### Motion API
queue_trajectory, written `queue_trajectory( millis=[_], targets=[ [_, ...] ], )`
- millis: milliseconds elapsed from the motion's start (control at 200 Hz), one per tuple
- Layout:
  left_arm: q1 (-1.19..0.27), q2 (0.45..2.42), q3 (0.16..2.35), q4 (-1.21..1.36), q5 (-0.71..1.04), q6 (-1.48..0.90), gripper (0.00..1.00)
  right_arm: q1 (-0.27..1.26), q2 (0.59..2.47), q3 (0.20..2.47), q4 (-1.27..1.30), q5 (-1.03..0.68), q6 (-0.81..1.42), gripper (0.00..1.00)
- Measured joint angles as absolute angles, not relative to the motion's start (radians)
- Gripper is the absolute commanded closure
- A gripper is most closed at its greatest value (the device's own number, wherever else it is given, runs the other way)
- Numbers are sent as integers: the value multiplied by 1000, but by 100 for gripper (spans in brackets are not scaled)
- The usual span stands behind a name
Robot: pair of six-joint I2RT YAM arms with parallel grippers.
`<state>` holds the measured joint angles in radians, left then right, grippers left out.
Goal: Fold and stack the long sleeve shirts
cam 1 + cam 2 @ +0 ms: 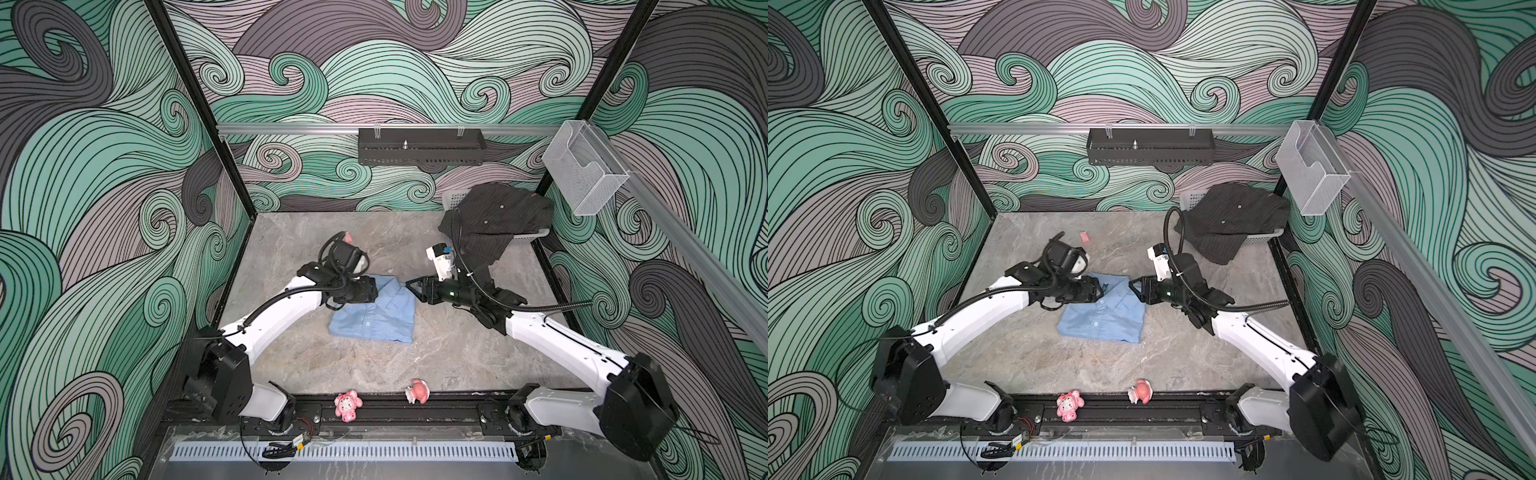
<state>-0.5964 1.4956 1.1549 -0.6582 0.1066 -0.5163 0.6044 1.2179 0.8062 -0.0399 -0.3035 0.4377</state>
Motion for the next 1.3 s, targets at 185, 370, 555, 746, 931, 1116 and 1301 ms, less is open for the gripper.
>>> queue_trajectory(
  millis=[185, 370, 555, 746, 931, 1116, 1301],
  targets=[
    [-676, 1766, 1195, -664, -11, -552, 21, 598, 1136, 708, -120, -241, 399, 45],
    [-669, 1880, 1230, -704, -81, -565, 22, 588, 1078, 661, -149, -216, 386, 45],
    [-518, 1850, 1194, -760, -108, -510, 22, 575, 1063, 656, -154, -215, 376, 45],
    [-305, 1857, 1213, -855, -147, -418, 21, 573, 1070, 656, -149, -216, 374, 45],
    [-201, 1951, 1341, -949, -151, -351, 22, 572, 1073, 656, -146, -217, 374, 45],
    [-119, 2085, 1542, -1002, -180, -273, 22, 562, 1073, 656, -144, -221, 373, 44],
    [-55, 2202, 1736, -1028, -241, -168, 22, 551, 1078, 662, -138, -236, 370, 44]
  ],
)
